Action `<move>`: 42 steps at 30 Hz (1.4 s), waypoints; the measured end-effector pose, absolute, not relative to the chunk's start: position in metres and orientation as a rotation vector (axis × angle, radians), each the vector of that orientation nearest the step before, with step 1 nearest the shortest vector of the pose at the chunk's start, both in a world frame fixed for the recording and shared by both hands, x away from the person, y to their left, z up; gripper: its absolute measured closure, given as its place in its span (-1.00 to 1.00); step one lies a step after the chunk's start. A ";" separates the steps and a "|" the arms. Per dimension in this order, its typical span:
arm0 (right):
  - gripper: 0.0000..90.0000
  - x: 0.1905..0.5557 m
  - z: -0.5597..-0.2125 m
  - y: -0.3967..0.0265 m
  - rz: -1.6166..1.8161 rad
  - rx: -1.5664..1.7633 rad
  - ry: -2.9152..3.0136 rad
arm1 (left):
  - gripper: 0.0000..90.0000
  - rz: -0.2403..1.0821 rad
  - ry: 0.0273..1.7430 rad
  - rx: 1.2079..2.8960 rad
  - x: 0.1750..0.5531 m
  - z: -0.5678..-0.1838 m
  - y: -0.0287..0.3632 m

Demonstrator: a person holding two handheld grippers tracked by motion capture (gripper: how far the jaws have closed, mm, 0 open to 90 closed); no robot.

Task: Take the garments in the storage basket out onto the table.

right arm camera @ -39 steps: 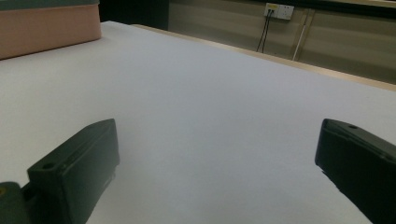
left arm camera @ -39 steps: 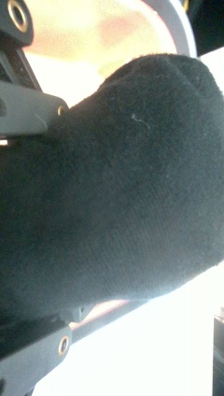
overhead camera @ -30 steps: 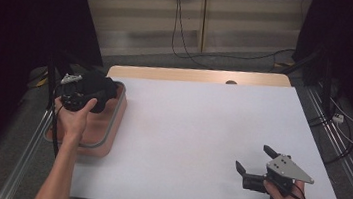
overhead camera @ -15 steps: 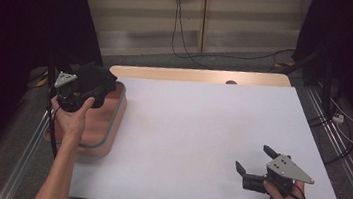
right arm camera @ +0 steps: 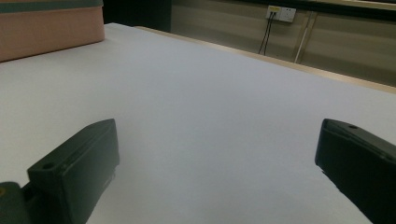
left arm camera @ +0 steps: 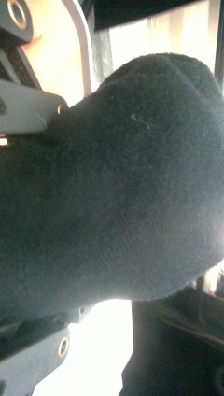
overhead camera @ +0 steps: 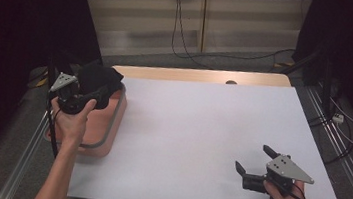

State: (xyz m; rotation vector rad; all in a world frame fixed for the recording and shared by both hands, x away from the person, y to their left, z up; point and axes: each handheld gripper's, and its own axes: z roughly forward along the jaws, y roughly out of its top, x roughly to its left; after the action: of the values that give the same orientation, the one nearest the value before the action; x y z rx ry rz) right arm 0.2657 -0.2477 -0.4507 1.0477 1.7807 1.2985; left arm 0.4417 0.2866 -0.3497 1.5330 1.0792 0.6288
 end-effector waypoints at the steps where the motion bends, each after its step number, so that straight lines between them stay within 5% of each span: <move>1: -1.00 0.266 -0.451 -0.248 1.299 1.048 1.781 | -0.03 0.628 1.072 1.531 0.440 -0.348 0.286; 42: -1.00 0.266 -0.450 -0.248 1.300 1.030 1.792 | -0.05 0.503 0.864 1.664 0.409 -0.330 0.208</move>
State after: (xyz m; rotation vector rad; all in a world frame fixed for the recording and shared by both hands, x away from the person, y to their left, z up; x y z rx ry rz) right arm 0.2657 -0.2477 -0.4504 1.0300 1.7918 1.2999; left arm 0.4087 0.2083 -0.3302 1.6636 0.8636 0.5032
